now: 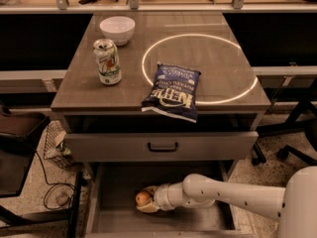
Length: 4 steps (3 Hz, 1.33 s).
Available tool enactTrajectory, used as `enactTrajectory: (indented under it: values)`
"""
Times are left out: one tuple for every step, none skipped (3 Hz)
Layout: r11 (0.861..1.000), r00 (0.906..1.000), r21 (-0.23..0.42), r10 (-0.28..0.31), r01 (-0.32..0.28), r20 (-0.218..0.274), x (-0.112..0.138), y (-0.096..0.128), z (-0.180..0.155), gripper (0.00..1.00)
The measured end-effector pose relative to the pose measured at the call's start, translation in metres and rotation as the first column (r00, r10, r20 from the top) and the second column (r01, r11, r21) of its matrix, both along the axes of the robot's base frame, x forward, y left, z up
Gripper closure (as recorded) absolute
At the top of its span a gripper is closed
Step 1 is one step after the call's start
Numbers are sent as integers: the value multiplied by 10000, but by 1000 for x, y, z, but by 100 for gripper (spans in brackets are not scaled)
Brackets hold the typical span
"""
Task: Place orange into middle drawer
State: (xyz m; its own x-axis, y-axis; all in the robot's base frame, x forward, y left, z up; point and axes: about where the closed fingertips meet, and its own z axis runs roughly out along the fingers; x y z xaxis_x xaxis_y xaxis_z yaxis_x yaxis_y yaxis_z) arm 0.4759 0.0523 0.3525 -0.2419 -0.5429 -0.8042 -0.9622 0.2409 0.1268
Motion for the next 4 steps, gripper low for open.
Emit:
enactTrajectory:
  values:
    - [10000, 10000, 13, 31, -31, -15, -1, 2, 0, 50]
    - [10000, 10000, 25, 58, -58, -30, -2, 3, -1, 27]
    - [10000, 10000, 32, 72, -72, -38, -2, 4, 0, 4]
    - [10000, 10000, 31, 73, -73, -37, -2, 4, 3, 0]
